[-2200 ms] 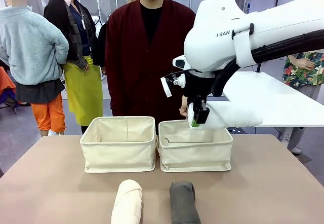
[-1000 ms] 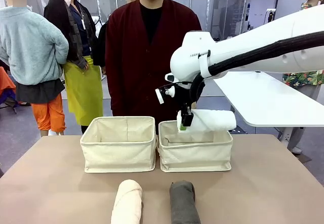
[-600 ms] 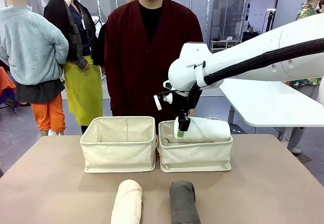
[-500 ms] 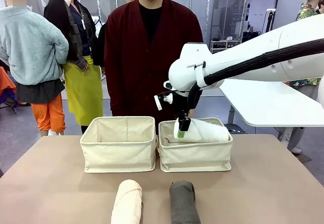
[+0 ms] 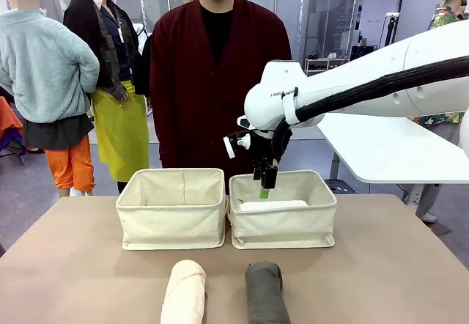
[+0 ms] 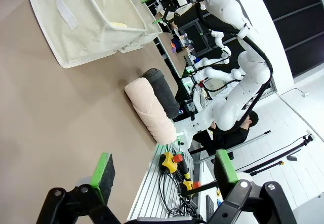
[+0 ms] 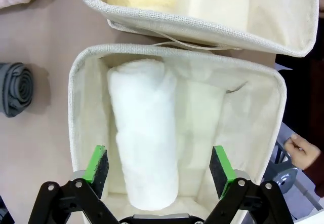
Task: Divide the towels into two baskets.
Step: Pick up one hotel-folded towel from the bottom of the table and place it in the Fabric basket indicated by the person.
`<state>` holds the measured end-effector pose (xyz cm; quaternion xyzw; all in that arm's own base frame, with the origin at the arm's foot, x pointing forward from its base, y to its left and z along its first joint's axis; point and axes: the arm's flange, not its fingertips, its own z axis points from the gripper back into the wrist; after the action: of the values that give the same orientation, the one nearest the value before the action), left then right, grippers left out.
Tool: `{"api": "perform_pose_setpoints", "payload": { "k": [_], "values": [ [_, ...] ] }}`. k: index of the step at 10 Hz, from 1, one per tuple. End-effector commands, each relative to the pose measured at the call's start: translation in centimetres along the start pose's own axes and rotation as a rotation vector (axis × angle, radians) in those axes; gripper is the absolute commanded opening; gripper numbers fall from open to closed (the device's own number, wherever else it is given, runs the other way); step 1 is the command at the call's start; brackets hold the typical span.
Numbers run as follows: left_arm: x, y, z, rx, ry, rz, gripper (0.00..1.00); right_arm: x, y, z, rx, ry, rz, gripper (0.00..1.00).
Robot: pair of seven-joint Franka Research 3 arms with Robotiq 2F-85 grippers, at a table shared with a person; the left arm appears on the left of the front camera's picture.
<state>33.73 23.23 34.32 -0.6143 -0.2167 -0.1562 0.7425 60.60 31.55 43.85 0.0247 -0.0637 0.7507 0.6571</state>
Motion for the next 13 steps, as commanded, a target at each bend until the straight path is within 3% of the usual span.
{"api": "perform_pose_setpoints", "payload": {
  "k": [1,11,13],
  "values": [
    [-0.4,-0.3,0.2,0.004,0.002,-0.004,1.00,-0.3,0.1,0.6,-0.003,-0.022,-0.020,1.00],
    [-0.4,-0.3,0.2,0.004,0.002,-0.004,1.00,-0.1,-0.1,0.1,-0.001,-0.003,-0.003,1.00],
    [-0.4,-0.3,0.2,0.004,0.002,-0.004,1.00,-0.7,1.4,1.8,0.004,-0.056,-0.033,1.00]
  ]
}}
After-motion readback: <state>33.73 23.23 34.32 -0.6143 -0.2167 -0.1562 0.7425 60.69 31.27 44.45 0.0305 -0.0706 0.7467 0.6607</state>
